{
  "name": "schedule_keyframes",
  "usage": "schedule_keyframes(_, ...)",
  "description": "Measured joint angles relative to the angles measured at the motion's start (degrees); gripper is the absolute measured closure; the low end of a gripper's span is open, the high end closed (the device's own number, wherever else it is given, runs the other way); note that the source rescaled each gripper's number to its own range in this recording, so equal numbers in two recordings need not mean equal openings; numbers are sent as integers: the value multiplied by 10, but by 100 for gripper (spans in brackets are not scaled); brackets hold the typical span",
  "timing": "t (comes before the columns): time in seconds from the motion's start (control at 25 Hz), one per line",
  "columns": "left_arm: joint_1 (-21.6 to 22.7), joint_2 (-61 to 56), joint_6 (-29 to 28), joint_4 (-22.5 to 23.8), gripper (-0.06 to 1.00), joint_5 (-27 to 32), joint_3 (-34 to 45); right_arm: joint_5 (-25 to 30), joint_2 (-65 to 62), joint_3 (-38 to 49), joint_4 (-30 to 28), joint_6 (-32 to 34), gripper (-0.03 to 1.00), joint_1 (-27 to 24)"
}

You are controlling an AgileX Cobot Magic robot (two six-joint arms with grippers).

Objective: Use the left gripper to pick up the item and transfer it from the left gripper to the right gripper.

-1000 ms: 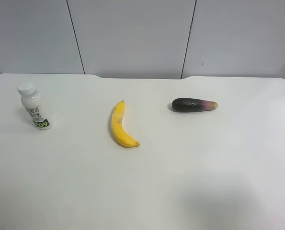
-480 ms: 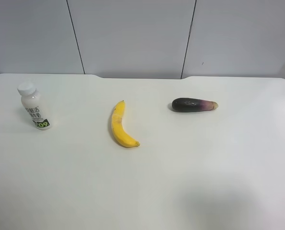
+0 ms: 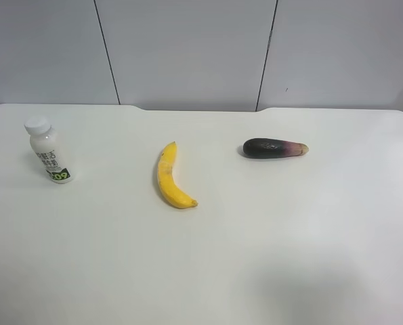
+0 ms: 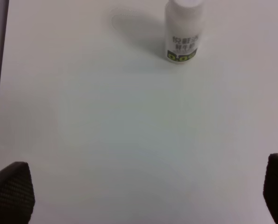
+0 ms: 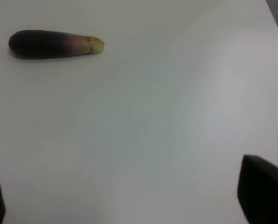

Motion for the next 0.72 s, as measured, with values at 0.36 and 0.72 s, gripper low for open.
schedule_keyframes(0.36, -39, 188, -52, 42, -5, 8, -110, 0, 0, 0, 0, 0, -3, 0)
schedule_keyframes(0.72, -60, 338, -90, 47, -5, 7, -184, 0, 0, 0, 0, 0, -3, 0)
